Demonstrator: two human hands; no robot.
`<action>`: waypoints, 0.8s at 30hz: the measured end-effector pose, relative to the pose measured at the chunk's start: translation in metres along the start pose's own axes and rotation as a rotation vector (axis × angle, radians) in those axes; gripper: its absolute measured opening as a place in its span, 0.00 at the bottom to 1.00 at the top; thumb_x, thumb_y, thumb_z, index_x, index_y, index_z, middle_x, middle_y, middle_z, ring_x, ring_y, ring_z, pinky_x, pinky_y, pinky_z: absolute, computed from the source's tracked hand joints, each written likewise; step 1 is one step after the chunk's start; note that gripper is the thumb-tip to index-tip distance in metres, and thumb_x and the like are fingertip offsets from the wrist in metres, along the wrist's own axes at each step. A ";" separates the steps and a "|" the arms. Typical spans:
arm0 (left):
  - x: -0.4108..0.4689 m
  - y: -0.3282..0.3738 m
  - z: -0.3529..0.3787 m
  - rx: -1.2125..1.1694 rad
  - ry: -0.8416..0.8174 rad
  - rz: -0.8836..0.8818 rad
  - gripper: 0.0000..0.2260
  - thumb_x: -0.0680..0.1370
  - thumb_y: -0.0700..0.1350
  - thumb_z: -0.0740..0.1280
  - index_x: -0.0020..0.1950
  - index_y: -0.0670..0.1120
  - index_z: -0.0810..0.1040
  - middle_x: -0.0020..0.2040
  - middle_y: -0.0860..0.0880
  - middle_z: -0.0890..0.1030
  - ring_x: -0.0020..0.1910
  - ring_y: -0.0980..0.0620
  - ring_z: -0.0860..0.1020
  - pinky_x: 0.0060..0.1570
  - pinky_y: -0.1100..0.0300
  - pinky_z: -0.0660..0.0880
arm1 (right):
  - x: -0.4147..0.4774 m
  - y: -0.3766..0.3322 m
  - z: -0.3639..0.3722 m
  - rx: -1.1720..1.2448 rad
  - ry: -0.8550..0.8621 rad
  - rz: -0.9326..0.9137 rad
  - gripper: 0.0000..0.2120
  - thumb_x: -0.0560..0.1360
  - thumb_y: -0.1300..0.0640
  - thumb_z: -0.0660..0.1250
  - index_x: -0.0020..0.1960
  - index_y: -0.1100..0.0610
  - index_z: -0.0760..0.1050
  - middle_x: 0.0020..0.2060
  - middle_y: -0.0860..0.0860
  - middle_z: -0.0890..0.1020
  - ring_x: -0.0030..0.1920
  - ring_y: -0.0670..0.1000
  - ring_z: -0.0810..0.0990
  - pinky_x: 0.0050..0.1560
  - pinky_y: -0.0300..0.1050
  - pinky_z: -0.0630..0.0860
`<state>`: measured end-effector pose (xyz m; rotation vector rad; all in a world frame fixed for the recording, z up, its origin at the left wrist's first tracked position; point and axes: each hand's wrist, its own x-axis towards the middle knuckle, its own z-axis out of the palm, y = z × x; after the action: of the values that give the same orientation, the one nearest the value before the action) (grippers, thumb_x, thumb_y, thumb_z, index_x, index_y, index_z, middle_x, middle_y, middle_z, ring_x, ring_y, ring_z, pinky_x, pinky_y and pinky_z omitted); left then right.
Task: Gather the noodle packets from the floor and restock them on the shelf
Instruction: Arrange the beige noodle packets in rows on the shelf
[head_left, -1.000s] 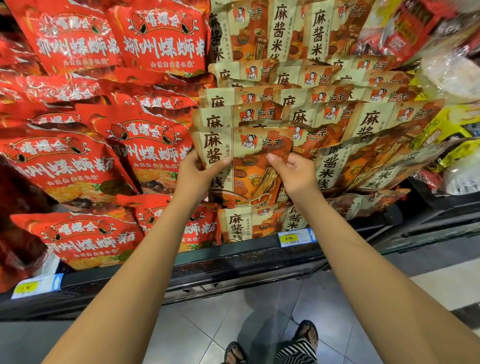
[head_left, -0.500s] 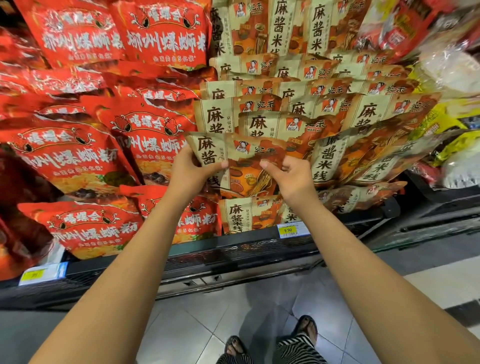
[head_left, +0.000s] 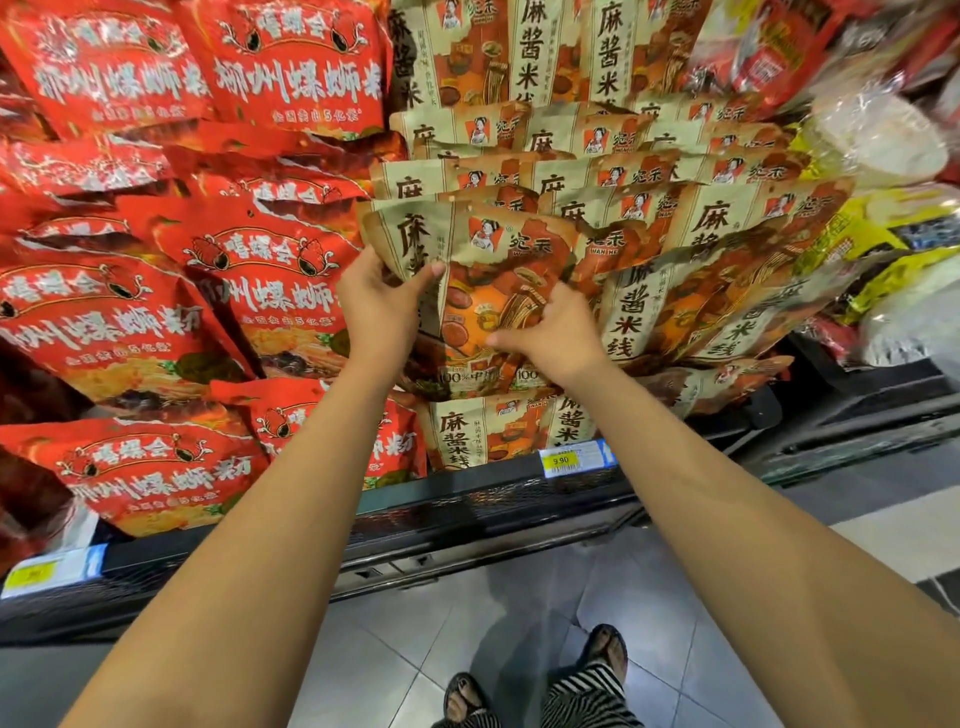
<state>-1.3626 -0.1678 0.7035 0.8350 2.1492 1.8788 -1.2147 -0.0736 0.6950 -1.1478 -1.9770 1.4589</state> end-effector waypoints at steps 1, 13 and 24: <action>0.001 -0.002 0.002 -0.009 0.003 -0.010 0.09 0.71 0.43 0.78 0.45 0.49 0.79 0.43 0.56 0.83 0.45 0.56 0.82 0.51 0.51 0.80 | 0.002 0.006 0.007 -0.062 -0.011 0.045 0.28 0.63 0.61 0.82 0.58 0.60 0.73 0.54 0.48 0.80 0.56 0.49 0.77 0.61 0.47 0.74; 0.018 -0.034 0.007 -0.128 -0.051 -0.021 0.09 0.70 0.42 0.78 0.47 0.47 0.81 0.47 0.48 0.86 0.46 0.52 0.84 0.50 0.49 0.81 | 0.029 0.038 0.050 -0.098 0.242 0.045 0.25 0.67 0.58 0.80 0.32 0.55 0.62 0.30 0.48 0.68 0.30 0.46 0.63 0.27 0.33 0.65; 0.029 -0.043 0.006 -0.181 -0.039 -0.016 0.08 0.70 0.41 0.77 0.44 0.50 0.80 0.44 0.49 0.86 0.47 0.48 0.84 0.51 0.45 0.81 | 0.050 0.039 0.054 -0.285 0.259 -0.017 0.19 0.68 0.51 0.79 0.45 0.60 0.73 0.45 0.52 0.79 0.45 0.51 0.76 0.42 0.41 0.68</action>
<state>-1.3965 -0.1501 0.6681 0.8072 1.9223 1.9958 -1.2693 -0.0596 0.6332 -1.3567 -2.0445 0.9820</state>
